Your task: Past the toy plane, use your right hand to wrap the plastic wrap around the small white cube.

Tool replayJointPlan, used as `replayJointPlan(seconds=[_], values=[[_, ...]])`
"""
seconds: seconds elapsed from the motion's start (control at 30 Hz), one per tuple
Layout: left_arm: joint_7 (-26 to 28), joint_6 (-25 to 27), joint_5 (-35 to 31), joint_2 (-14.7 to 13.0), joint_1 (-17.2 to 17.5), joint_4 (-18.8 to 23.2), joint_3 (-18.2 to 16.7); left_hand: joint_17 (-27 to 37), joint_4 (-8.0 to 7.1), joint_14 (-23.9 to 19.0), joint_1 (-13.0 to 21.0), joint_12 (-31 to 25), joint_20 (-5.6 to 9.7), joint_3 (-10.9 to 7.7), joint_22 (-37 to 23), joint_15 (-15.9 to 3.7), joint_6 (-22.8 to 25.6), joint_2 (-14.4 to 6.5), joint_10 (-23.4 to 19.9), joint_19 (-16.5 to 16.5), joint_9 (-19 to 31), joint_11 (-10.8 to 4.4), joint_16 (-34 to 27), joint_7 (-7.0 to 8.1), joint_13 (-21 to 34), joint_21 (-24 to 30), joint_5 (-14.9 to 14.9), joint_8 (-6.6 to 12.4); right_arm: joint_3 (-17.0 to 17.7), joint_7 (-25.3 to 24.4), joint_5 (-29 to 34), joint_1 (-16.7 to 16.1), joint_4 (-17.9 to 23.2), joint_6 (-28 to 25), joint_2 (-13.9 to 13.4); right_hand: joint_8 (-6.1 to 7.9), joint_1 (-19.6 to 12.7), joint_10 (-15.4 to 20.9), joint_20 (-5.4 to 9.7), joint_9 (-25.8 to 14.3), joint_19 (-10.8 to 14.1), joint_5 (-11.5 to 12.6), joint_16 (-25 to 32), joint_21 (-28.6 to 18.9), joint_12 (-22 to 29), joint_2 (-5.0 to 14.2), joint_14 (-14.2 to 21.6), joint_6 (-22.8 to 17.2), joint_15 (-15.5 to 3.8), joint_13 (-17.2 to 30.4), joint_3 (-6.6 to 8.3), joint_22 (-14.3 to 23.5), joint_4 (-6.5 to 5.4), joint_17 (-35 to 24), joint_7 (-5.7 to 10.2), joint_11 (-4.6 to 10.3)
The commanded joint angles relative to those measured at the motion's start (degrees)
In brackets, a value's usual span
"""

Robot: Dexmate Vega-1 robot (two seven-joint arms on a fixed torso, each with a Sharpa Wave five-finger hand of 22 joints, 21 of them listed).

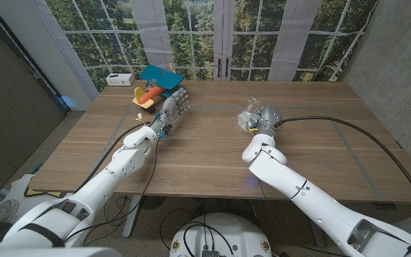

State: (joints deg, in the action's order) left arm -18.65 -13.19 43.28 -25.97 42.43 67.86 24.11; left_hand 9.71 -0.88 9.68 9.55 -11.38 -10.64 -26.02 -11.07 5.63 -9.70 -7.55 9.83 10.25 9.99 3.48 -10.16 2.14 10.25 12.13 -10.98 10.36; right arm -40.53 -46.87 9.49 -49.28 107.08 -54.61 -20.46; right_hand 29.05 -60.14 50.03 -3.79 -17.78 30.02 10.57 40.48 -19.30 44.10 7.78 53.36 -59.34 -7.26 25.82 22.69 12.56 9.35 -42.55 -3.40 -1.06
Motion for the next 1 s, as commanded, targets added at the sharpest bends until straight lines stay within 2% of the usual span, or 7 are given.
replayJointPlan(seconds=[0.03, 0.33, 0.43, 0.6, 0.73, 0.83, 1.0], values=[[-0.1, 0.0, 0.1, -0.3, 0.2, 0.2, -0.1, 0.2, -0.06, 10.2, 0.1, 0.0, -0.3, -0.49, -0.1, 0.2, -9.7, -0.1, 12.8, 0.6, 0.2, -0.15, -0.1, 0.09, 0.3, 0.2, 0.1, 0.18, 2.9, -3.8, -2.1, -1.1, -4.2, 13.0, 2.9, 0.27, -0.4, -0.3, -0.15, -0.5, 1.0, -0.2, 0.3, -0.7, 0.2, 0.28, -0.7, 0.6, -1.09, 0.2, -0.15, 0.2, -0.38, 0.0, 0.53, -0.05], [-0.4, -0.2, 0.3, -0.2, 0.2, -0.2, -0.3, 0.2, -0.06, 10.1, 0.1, 0.0, -0.29, -0.5, -0.1, 0.19, -9.6, 0.0, 12.8, 0.5, 0.2, -0.12, -0.1, 0.11, 0.3, 0.2, 0.1, 0.21, -0.7, -3.8, 1.5, 2.3, -8.4, 13.2, 2.6, 0.44, -0.2, -1.1, 0.14, -1.1, 1.9, -0.2, -0.2, -1.4, -0.4, 0.44, -1.3, 1.2, -1.53, -0.2, -0.54, 0.3, -0.74, 0.8, 1.19, 0.42], [-0.6, -0.3, 0.4, -0.2, 0.1, -0.4, -0.3, 0.2, -0.06, 10.1, 0.1, 0.0, -0.28, -0.51, -0.1, 0.27, -9.6, 0.0, 12.8, 0.5, 0.2, -0.11, -0.1, 0.13, 0.3, 0.2, 0.1, 0.21, -4.6, -3.6, 6.0, 4.8, -10.7, 9.6, 1.8, 0.31, 0.4, -1.5, 0.34, -0.9, 1.8, -0.2, -1.0, -1.5, -0.7, 0.29, -1.9, 1.3, -1.66, -0.5, -0.82, 0.4, -1.13, 1.5, 1.76, 0.83], [-0.4, -0.2, 0.4, -0.2, 0.1, -0.6, -0.4, 0.2, -0.06, 10.1, 0.1, 0.0, -0.29, -0.51, -0.1, 0.34, -9.6, 0.0, 12.8, 0.4, 0.2, -0.06, -0.1, 0.11, 0.3, 0.2, 0.1, 0.22, -8.4, -1.7, 10.0, 7.3, -12.7, 4.5, 1.4, -0.5, 1.4, -3.7, 0.91, -0.3, 0.9, -0.1, -3.0, -1.4, -2.1, 0.17, -3.9, 2.5, -1.99, -1.3, -1.12, 0.4, -1.62, 3.0, 3.52, 2.43], [-0.6, -0.3, 0.5, -0.1, -0.1, -1.0, -0.4, 0.2, -0.07, 10.0, 0.1, 0.0, -0.28, -0.51, -0.1, 0.3, -9.5, 0.0, 12.8, 0.4, 0.2, -0.1, -0.2, 0.06, 0.3, 0.3, 0.1, 0.25, -12.6, 3.4, 12.9, 10.3, -13.0, -2.0, 0.4, -2.45, 2.0, -7.4, 1.17, 0.5, -0.9, -0.1, -5.1, -1.1, -4.2, 0.68, -7.0, 5.6, -2.34, -2.3, -0.74, 0.4, -1.97, 3.7, 4.7, 2.73], [-0.7, -0.4, 0.4, 0.0, -0.2, -1.2, -0.4, 0.2, -0.07, 10.1, 0.1, -0.1, -0.28, -0.53, -0.1, 0.27, -9.5, 0.0, 12.7, 0.3, 0.2, -0.06, -0.1, 0.08, 0.3, 0.3, 0.1, 0.23, -14.7, 8.0, 13.3, 11.8, -12.1, -4.4, -1.3, -6.33, 7.9, -13.7, -0.47, 2.5, -4.2, -0.3, -9.3, -0.4, -8.5, -0.13, -13.2, 10.4, -0.76, -4.3, -2.09, 0.2, -4.76, 5.6, 4.81, 0.87], [-0.4, -0.2, 0.4, 0.0, -0.2, -1.1, -0.4, 0.2, -0.08, 10.0, 0.1, 0.0, -0.34, -0.56, -0.1, 0.32, -9.5, -0.1, 12.8, 0.3, 0.2, -0.05, -0.1, 0.04, 0.3, 0.3, 0.1, 0.22, -16.2, 13.3, 12.8, 12.7, -10.3, -4.7, -3.9, -10.07, 17.4, -16.6, -2.26, 4.5, -7.2, -0.2, -12.4, 0.4, -11.8, -1.44, -17.4, 13.5, 0.79, -6.3, -5.01, 0.0, -9.19, 7.2, 3.45, -0.4]])
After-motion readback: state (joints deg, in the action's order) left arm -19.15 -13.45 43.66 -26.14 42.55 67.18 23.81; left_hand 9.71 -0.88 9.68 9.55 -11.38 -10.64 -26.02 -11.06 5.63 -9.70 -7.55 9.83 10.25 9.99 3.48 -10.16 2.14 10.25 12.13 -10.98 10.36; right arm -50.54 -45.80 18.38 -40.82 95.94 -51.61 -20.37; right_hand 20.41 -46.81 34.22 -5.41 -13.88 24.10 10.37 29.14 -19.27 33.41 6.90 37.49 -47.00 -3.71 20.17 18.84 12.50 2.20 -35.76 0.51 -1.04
